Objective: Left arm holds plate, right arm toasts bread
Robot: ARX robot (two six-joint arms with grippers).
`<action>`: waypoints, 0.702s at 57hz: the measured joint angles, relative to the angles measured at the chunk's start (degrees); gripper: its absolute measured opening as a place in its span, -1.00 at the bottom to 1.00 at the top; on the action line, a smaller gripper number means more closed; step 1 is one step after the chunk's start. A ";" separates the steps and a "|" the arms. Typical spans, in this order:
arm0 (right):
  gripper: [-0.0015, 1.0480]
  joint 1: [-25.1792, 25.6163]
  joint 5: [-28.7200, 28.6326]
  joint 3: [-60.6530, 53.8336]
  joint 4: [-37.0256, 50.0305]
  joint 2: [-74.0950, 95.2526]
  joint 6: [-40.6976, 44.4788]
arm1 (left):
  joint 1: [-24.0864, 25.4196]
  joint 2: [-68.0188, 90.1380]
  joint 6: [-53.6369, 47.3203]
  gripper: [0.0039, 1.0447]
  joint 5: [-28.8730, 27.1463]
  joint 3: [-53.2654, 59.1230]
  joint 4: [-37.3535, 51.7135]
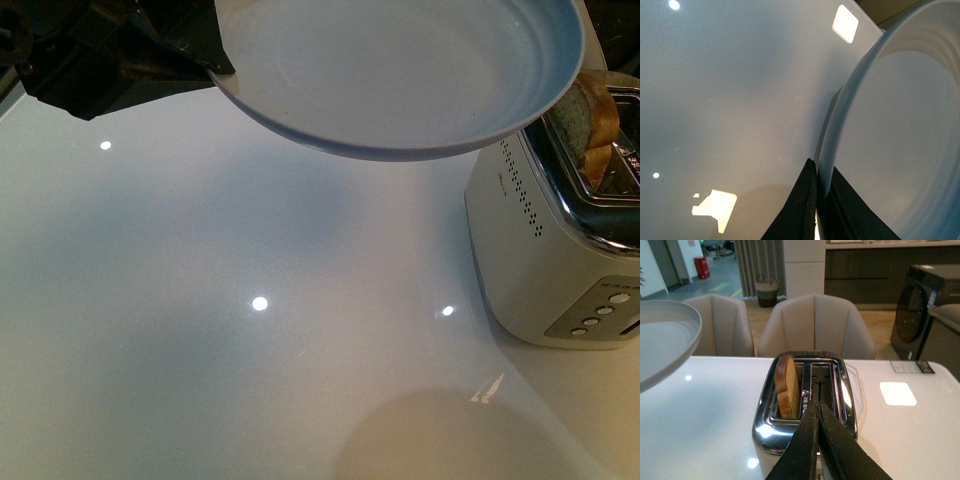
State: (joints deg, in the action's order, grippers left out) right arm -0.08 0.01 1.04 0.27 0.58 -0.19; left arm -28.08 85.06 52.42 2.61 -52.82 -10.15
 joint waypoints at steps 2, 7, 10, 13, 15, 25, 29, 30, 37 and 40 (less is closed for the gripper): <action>-0.96 0.00 0.02 0.00 -0.09 -0.04 0.00 | 0.00 -0.04 0.00 -0.95 0.04 0.00 0.00; -0.96 0.00 0.00 0.00 -0.15 -0.13 0.00 | -0.04 -0.04 0.00 -0.95 0.17 0.00 0.00; -0.93 0.00 0.02 0.00 -0.17 -0.15 0.02 | -0.02 -0.04 0.00 -0.95 0.11 0.00 0.00; -0.70 0.00 0.00 0.00 -0.17 -0.17 0.00 | -0.02 -0.04 0.00 -0.95 0.17 0.00 0.00; -0.53 0.00 0.00 0.00 -0.17 -0.17 0.00 | -0.04 -0.04 0.00 -0.95 0.15 0.00 0.00; 0.23 0.00 0.00 0.00 -0.17 -0.22 0.00 | -0.04 -0.04 0.00 -0.95 0.15 0.00 0.00; 0.56 0.00 0.00 0.00 -0.17 -0.22 0.00 | 0.44 -0.11 -0.02 -0.95 2.21 0.70 2.75; 0.62 0.00 0.00 0.00 -0.17 -0.22 0.00 | 0.70 -0.13 -0.02 -0.95 3.67 1.14 5.01; 0.82 0.00 0.02 0.00 -0.20 -0.24 0.00 | 4.04 -0.17 -1.55 -0.95 8.92 1.05 9.49; 0.83 0.00 0.02 0.00 -0.20 -0.28 0.00 | 6.10 0.37 -2.99 -0.95 10.05 1.05 9.49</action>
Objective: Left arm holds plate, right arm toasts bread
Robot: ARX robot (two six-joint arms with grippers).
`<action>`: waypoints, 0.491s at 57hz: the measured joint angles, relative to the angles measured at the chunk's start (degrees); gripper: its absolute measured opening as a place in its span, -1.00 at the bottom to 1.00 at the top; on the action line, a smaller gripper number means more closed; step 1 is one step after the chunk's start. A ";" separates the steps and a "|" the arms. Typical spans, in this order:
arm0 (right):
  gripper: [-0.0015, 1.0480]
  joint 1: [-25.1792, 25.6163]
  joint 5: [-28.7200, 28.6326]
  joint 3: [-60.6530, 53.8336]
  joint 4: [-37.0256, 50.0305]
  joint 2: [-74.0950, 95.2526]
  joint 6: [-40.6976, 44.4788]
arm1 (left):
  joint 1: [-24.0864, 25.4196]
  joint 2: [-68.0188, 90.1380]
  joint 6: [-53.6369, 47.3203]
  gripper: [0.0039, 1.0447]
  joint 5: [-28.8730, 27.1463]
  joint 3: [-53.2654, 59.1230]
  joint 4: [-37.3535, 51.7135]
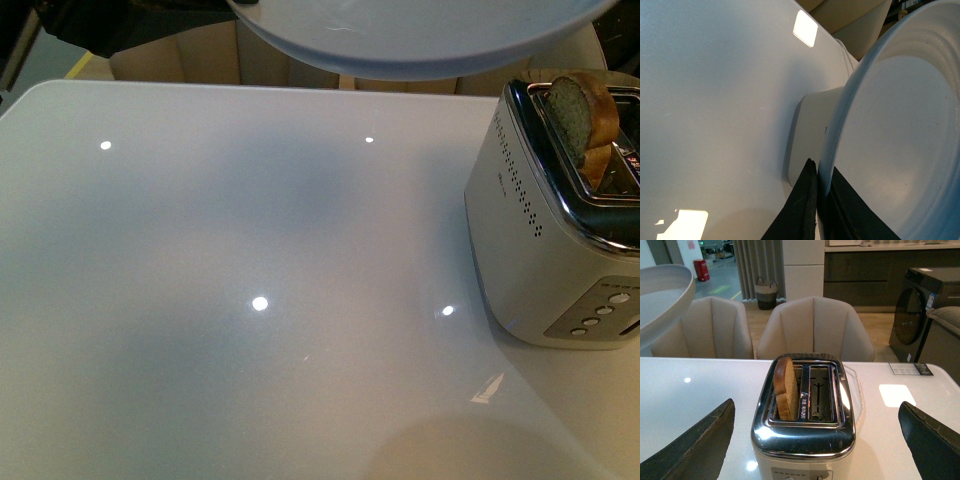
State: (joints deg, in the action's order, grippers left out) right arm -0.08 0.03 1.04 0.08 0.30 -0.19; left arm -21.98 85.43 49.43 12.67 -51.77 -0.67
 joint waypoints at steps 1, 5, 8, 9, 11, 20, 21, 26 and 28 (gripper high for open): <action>0.83 0.00 0.00 0.00 0.00 0.00 0.00 | 0.37 0.13 -0.15 -0.95 0.15 0.00 0.00; 0.83 0.00 0.00 0.00 0.00 0.00 0.00 | 2.73 1.11 -2.34 -0.95 1.29 0.00 0.00; 0.83 0.00 -0.02 0.00 0.00 0.00 0.00 | 5.60 2.82 -4.57 -0.95 2.21 0.07 0.26; 0.83 0.00 -0.02 0.00 0.00 0.00 0.00 | 6.67 3.43 -5.27 -0.95 2.58 0.17 0.72; 0.83 0.00 -0.02 0.00 0.00 0.00 0.00 | 8.35 4.55 -6.40 -0.95 3.02 0.31 1.33; 0.83 0.00 0.00 0.00 0.00 0.00 0.00 | 15.41 10.38 -11.78 -0.95 4.72 0.52 2.84; 0.83 0.00 0.00 0.00 0.00 0.00 0.00 | 16.39 11.39 -12.61 -0.95 4.76 0.55 3.04; 0.83 0.00 -0.02 0.00 0.00 0.00 0.00 | 20.98 17.18 -15.96 -0.95 5.79 0.96 7.02; 0.83 0.00 -0.02 0.00 0.00 0.00 0.00 | 22.47 19.58 -16.90 -0.95 6.27 1.36 8.94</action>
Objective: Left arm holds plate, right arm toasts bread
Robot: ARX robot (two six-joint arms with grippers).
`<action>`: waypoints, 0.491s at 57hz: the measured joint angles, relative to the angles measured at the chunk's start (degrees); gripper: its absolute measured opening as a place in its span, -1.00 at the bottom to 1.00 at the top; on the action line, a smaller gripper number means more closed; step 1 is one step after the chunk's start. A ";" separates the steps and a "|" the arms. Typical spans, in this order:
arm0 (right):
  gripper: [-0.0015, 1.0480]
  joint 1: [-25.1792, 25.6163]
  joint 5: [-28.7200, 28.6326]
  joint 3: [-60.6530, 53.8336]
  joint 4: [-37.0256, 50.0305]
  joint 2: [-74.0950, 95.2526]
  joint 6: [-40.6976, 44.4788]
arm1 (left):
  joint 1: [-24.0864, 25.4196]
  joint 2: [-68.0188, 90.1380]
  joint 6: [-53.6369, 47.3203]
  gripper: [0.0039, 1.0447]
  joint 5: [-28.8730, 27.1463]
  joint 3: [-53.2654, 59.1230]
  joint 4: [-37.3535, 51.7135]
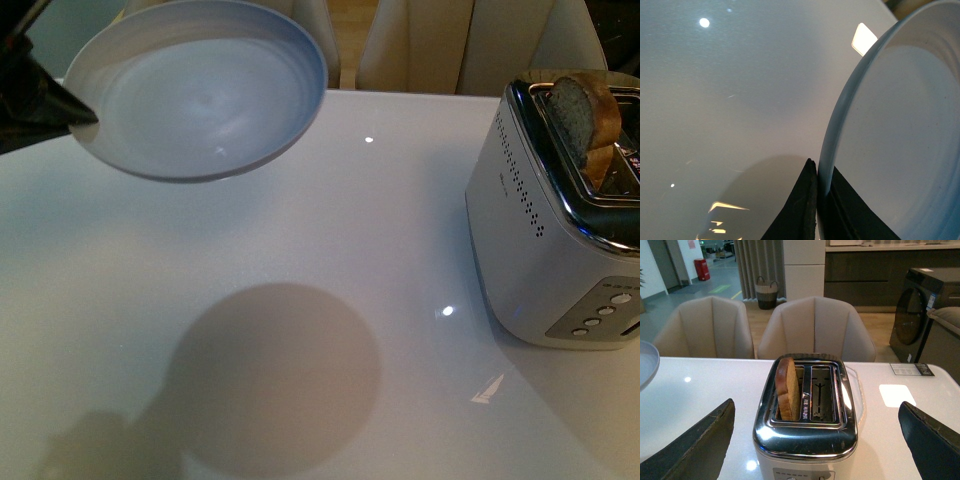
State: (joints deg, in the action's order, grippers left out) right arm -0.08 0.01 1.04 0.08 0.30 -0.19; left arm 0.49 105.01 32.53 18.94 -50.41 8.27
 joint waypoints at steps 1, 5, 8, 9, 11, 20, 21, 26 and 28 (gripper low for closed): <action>0.83 0.00 0.00 0.00 0.00 0.00 0.00 | 0.28 0.52 -0.17 -0.95 0.20 0.07 0.39; 0.83 0.00 0.00 0.00 0.00 0.00 0.00 | 1.57 4.00 -1.40 -0.95 0.63 0.39 2.54; 0.83 0.00 0.00 0.00 0.00 0.00 0.00 | 2.21 6.47 -2.23 -0.95 0.74 0.68 3.69; 0.83 0.00 0.02 0.00 0.00 0.00 0.00 | 2.54 7.98 -2.86 -0.95 0.72 0.76 4.24; 0.83 0.00 0.02 0.00 0.00 0.00 0.00 | 3.02 10.03 -3.34 -0.95 0.72 0.79 5.03; 0.83 0.00 0.00 0.00 0.00 0.00 0.00 | 4.17 15.78 -5.16 -0.95 0.63 0.79 7.06; 0.83 0.00 0.00 0.00 0.00 0.00 0.00 | 4.33 16.66 -5.40 -0.95 0.61 0.72 7.30; 0.83 0.00 0.00 0.00 0.00 0.00 0.00 | 5.03 19.65 -5.70 -0.95 0.13 0.15 8.00; 0.83 0.00 0.00 0.00 0.00 0.00 0.00 | 5.33 20.96 -5.70 -0.95 -0.09 -0.17 8.59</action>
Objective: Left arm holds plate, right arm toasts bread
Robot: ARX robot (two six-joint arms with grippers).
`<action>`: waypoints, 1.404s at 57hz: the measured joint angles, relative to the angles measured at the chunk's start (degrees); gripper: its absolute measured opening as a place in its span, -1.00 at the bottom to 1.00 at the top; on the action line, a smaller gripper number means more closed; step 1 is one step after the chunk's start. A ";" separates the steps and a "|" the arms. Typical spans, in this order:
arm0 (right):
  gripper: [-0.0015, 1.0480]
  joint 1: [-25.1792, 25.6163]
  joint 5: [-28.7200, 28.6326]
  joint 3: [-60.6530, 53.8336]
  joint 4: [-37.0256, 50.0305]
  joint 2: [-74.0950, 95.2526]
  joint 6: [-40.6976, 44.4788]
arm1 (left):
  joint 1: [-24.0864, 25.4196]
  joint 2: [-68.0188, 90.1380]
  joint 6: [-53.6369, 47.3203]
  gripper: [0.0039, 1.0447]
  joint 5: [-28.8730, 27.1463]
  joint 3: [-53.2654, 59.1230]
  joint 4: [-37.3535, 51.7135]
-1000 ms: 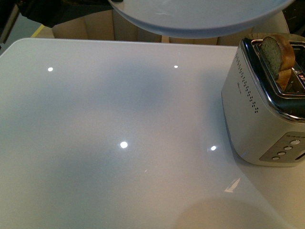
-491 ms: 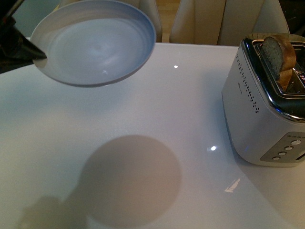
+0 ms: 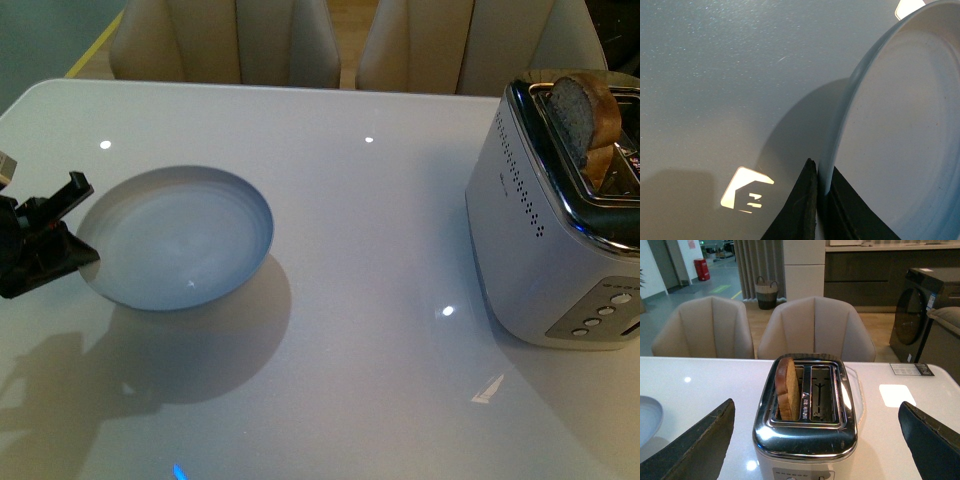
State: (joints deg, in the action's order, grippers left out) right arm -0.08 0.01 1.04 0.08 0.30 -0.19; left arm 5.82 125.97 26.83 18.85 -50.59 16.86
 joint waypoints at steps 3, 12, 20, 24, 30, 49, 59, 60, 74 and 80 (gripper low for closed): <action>0.83 0.00 0.00 0.00 0.00 0.00 0.00 | 0.42 2.34 0.00 -0.95 -0.57 -1.18 0.55; 0.83 0.00 0.00 0.00 0.00 0.00 0.00 | 0.98 8.17 0.07 -0.95 -1.20 -5.11 1.86; 0.83 0.00 0.00 0.00 0.00 0.00 0.00 | 0.42 10.45 -0.04 -0.95 -0.83 -7.43 2.19; 0.83 0.00 0.02 0.00 0.00 0.00 0.00 | 0.15 11.19 -0.33 -0.95 -1.07 -7.78 2.19; 0.83 0.00 0.00 0.00 0.00 0.00 0.00 | 0.00 11.23 -0.48 -0.69 -1.46 -7.78 2.93; 0.83 0.00 0.00 0.00 0.00 0.00 0.00 | 1.16 -1.44 -2.36 0.46 -3.98 -0.94 8.31; 0.83 0.00 0.02 0.00 0.00 0.00 0.00 | 0.61 -20.13 -2.45 0.86 -4.33 5.09 7.23; 0.83 0.00 0.00 0.00 0.00 0.00 0.00 | 0.50 -21.07 -2.16 0.85 -4.55 5.29 7.08; 0.83 0.00 0.00 0.00 0.00 0.00 0.00 | -5.05 -39.36 -10.91 0.52 -17.75 14.21 25.14; 0.83 0.00 0.00 0.00 0.00 0.00 0.00 | -5.95 -48.76 -20.50 0.18 -18.12 20.48 28.76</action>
State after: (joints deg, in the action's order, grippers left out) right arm -0.08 0.01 1.04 0.08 0.30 -0.19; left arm -0.12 77.21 6.33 0.73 -30.11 45.63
